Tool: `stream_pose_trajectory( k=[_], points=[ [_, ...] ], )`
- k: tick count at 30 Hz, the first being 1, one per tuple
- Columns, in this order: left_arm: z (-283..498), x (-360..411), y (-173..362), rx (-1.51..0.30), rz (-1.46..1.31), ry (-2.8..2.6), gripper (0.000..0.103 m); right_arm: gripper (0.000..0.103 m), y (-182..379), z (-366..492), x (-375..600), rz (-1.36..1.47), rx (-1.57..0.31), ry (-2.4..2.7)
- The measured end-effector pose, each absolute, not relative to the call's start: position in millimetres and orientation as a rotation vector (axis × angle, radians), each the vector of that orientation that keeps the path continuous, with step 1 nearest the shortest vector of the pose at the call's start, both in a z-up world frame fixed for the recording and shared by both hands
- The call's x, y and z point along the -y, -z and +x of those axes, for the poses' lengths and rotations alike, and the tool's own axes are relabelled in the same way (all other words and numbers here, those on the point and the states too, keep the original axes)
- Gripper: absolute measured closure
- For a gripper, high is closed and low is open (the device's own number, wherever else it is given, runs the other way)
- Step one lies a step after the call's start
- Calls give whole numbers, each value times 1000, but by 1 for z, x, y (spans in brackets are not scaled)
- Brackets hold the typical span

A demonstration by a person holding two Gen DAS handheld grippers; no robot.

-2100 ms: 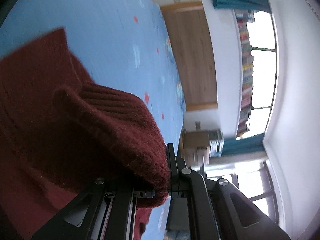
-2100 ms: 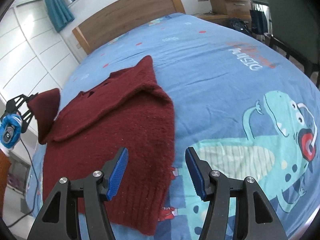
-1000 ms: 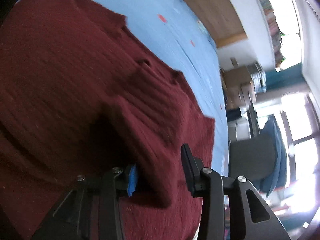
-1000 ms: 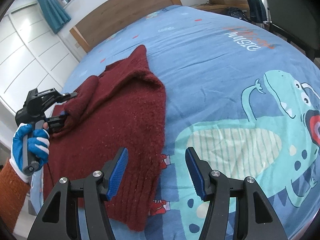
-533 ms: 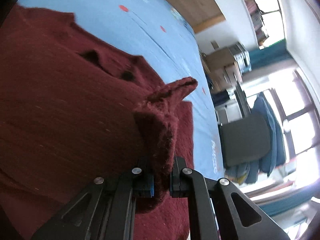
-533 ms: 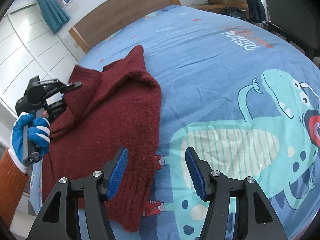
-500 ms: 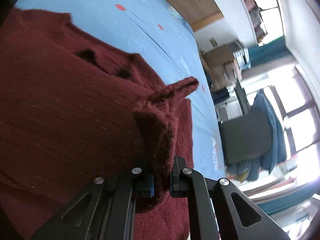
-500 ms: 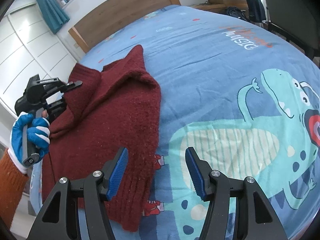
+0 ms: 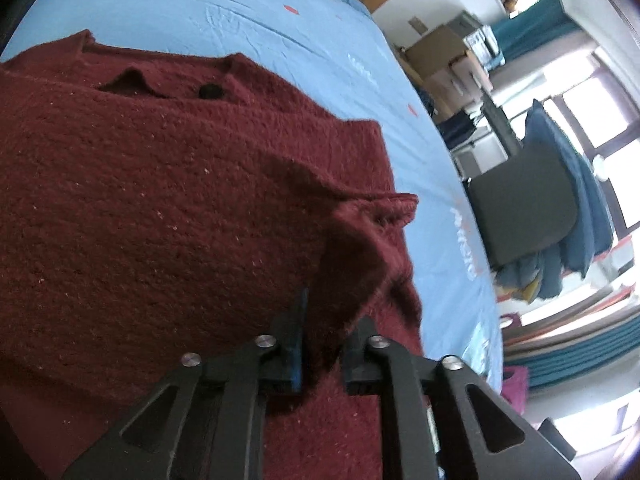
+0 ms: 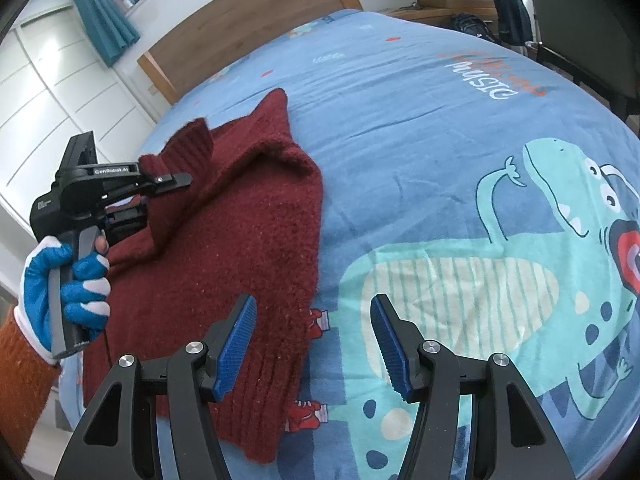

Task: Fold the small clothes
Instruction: 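Carry the sleeve with the left gripper across the sweater body, then open the left gripper to release the sleeve onto the sweater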

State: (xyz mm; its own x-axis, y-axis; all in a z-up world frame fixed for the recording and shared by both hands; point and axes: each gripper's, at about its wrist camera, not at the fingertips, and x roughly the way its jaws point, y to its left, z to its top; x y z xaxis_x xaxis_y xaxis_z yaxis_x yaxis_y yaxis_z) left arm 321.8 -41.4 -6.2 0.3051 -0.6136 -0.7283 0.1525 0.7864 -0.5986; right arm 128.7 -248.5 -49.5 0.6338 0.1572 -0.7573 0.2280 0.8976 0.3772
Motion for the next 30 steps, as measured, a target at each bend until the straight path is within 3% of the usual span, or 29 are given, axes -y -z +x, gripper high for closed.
stream_pose_trajectory(
  k=[3, 5, 18, 30],
  points=[
    [312, 53, 6, -1165, -430, 576, 67, 42, 49, 131, 247, 465, -893, 44],
    [307, 63, 5, -1164, -403, 615, 63, 42, 49, 133, 245, 461, -892, 44],
    [292, 18, -1, -1047, -239, 465, 62, 42, 40, 155, 231, 398, -887, 23],
    [270, 75, 38, -1091, -150, 532, 55, 42, 42, 165, 210, 370, -912, 1]
  ],
)
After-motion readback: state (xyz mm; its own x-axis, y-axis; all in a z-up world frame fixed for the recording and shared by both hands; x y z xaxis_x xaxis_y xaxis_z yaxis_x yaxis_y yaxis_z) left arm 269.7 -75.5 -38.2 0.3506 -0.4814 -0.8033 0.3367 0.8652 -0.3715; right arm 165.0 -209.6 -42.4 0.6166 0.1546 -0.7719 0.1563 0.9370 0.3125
